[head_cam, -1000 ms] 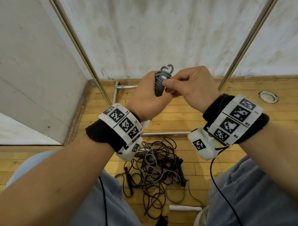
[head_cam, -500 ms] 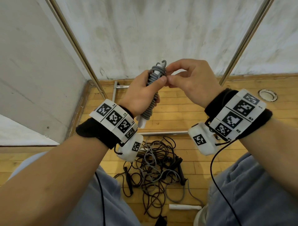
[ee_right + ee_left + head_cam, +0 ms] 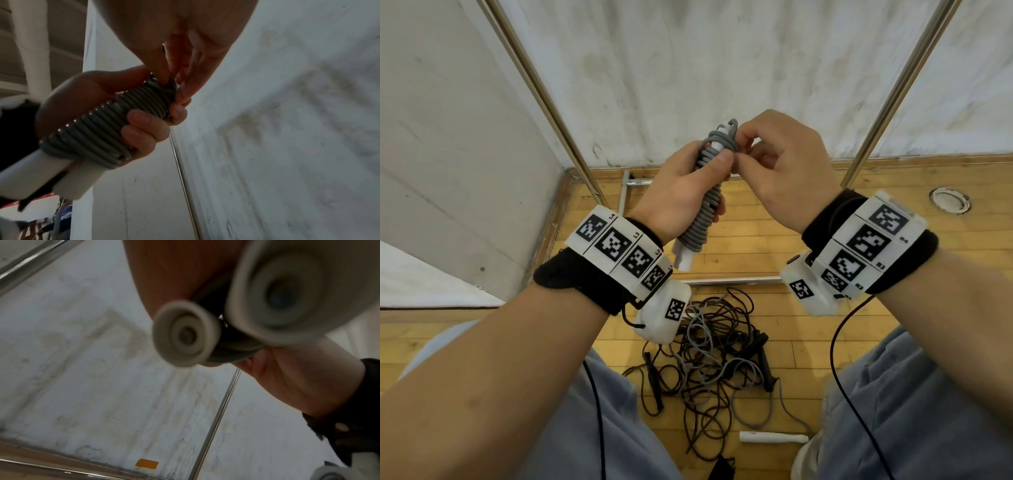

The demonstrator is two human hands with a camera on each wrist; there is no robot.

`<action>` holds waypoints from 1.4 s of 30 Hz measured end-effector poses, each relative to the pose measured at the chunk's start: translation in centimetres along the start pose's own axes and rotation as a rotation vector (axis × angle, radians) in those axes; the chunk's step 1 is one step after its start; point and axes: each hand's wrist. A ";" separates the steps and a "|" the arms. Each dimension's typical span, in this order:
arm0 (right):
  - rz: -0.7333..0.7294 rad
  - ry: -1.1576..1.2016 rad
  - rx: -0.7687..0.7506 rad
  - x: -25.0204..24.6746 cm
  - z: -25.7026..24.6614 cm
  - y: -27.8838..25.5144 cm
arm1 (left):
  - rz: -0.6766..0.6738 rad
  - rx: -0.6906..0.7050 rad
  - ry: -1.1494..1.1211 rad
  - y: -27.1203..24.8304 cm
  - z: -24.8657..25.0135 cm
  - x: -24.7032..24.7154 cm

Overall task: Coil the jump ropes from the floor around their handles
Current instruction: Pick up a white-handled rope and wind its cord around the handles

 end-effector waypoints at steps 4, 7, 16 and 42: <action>-0.055 0.022 -0.005 0.0 -0.3 0.0 | 0.018 -0.015 0.045 0.0 -0.1 -0.5; -0.091 -0.021 -0.019 -0.1 -0.4 -0.1 | 0.001 -0.033 0.041 0.0 -0.3 -0.7; -0.026 0.100 0.122 -0.5 -0.7 -0.2 | -0.035 -0.005 0.013 0.0 -0.4 0.1; -0.047 -0.224 -0.190 -0.2 -1.7 -0.5 | 0.015 -0.110 -0.101 1.2 -1.0 0.9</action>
Point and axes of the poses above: each hand's wrist, its own y-axis towards the middle knuckle, its own x-axis out of the palm, z = x × y, and after that the axes turned 13 degrees about y, right-handed
